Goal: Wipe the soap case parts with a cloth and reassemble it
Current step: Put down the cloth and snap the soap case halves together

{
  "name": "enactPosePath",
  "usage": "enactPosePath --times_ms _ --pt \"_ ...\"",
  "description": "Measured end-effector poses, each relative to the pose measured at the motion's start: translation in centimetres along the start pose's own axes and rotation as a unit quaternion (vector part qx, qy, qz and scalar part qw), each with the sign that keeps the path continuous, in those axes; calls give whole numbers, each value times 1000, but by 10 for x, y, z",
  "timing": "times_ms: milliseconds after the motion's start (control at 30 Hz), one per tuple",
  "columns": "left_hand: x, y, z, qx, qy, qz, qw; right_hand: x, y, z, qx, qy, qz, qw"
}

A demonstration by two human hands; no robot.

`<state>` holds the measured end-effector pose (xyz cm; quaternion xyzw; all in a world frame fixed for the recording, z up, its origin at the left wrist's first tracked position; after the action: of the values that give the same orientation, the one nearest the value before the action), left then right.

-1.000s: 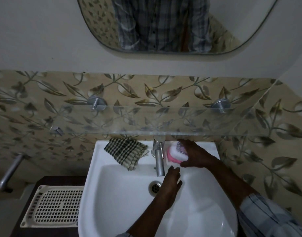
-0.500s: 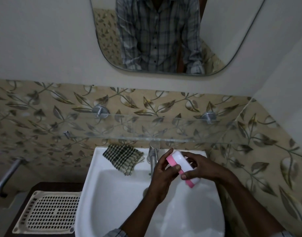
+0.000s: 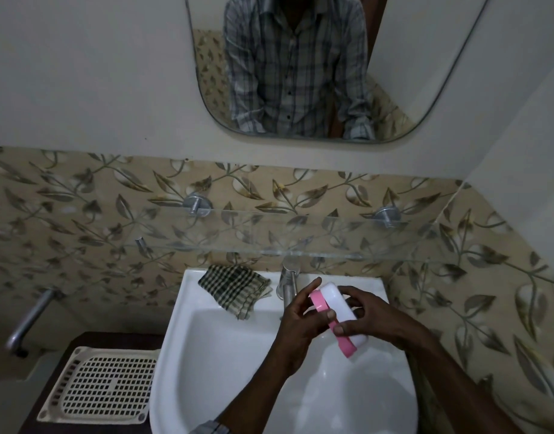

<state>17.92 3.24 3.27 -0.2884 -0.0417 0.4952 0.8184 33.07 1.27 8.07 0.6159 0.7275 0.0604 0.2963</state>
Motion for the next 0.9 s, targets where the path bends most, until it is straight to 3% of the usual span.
enactPosePath --times_ms 300,467,633,733,833,900 --pt "-5 1 1 -34 -2 21 999 -13 -13 -9 14 -11 -21 1000" --pt "-4 6 0 -43 13 56 997 -10 -29 -4 -127 -21 -27 991" --pt "0 11 0 -103 62 38 992 0 -32 2 -215 -4 -8 977" --pt "5 9 16 -59 83 51 993 3 -28 2 -248 22 5 968" --pt "4 7 26 18 114 105 988 -2 -28 0 -221 20 11 975" --pt "-3 1 30 28 121 120 985 -12 -24 -1 -104 6 47 993"
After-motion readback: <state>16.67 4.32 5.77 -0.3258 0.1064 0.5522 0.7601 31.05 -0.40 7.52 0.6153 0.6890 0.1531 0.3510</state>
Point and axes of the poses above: each hand's wrist, its own x-axis towards the middle knuckle, its own y-axis out of the back of the hand, z = x × y, the point moved 6 cm from there along x, towards the middle knuckle, and after that the axes turned 2 degrees about x, right-handed, at the moved point
